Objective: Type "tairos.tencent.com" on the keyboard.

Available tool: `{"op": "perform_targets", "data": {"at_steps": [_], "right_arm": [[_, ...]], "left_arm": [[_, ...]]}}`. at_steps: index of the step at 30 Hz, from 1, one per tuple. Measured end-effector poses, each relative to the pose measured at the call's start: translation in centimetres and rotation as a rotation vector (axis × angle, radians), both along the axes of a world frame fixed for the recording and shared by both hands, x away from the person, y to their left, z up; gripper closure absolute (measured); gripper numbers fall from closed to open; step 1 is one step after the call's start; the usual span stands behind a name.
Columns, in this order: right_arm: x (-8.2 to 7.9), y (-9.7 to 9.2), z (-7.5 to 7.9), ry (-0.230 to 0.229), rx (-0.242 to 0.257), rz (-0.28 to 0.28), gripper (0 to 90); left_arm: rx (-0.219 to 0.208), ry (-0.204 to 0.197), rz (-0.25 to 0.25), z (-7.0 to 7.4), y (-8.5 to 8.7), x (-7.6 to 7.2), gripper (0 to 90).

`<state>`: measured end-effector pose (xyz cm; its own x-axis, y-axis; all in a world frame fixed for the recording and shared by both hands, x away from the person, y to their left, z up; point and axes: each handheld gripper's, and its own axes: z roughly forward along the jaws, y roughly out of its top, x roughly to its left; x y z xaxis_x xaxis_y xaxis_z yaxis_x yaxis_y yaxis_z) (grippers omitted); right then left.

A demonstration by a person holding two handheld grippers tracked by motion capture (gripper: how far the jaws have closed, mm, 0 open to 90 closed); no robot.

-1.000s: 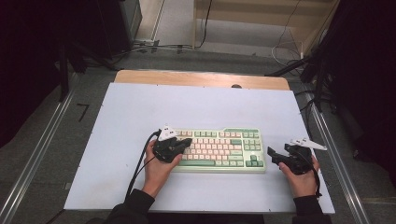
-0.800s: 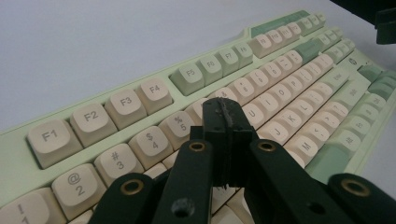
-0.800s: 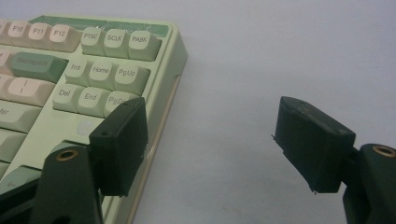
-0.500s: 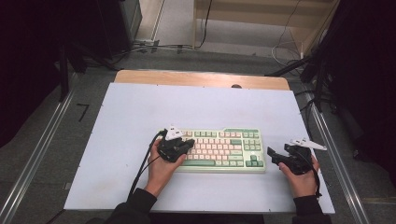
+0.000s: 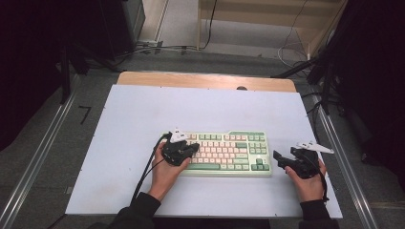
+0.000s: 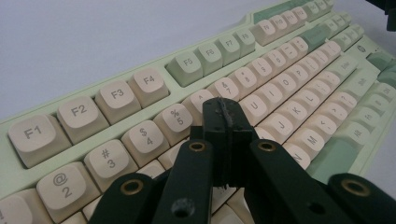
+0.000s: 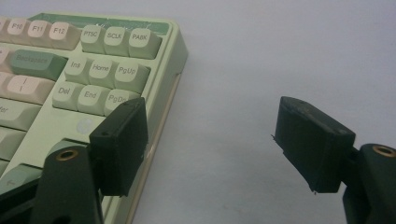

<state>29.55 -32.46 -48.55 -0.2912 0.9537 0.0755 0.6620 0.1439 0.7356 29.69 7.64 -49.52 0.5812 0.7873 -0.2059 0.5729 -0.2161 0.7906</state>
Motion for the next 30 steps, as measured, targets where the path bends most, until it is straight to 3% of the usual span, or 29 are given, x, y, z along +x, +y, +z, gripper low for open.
{"op": "perform_targets", "data": {"at_steps": [6, 9, 10, 15, 16, 18, 20, 30], "right_arm": [[0.0, 0.0, 0.0, 0.002, -0.001, 0.000, 24.0], [0.0, 0.0, 0.0, 0.001, 0.000, 0.000, 24.0], [0.0, 0.0, 0.0, 0.002, 0.001, -0.001, 24.0], [0.0, -0.1, 0.0, 0.001, 0.003, 0.001, 24.1], [0.0, -0.1, 0.0, 0.001, 0.004, 0.000, 24.0], [0.0, -0.1, 0.0, 0.000, 0.003, 0.001, 24.0], [0.0, -0.1, 0.0, 0.001, 0.003, -0.001, 24.0], [0.0, -0.2, 0.0, 0.002, 0.003, -0.001, 24.1]], "left_arm": [[0.014, 0.013, 0.000, -0.1, 0.0, 0.1, 90.0], [-0.007, 0.014, -0.001, 0.0, 0.2, 0.1, 89.4], [-0.038, 0.011, 0.000, 0.3, 0.4, 0.1, 85.5], [-0.088, -0.002, -0.006, 0.6, 0.8, 0.1, 68.2], [-0.116, -0.009, 0.001, 0.8, 1.0, 0.1, 63.1], [-0.133, -0.012, 0.006, 0.9, 1.1, 0.0, 50.5], [-0.140, -0.015, 0.008, 1.0, 1.1, 0.0, 43.7], [-0.129, -0.043, 0.044, 1.7, 2.0, -0.4, 34.9]]}}
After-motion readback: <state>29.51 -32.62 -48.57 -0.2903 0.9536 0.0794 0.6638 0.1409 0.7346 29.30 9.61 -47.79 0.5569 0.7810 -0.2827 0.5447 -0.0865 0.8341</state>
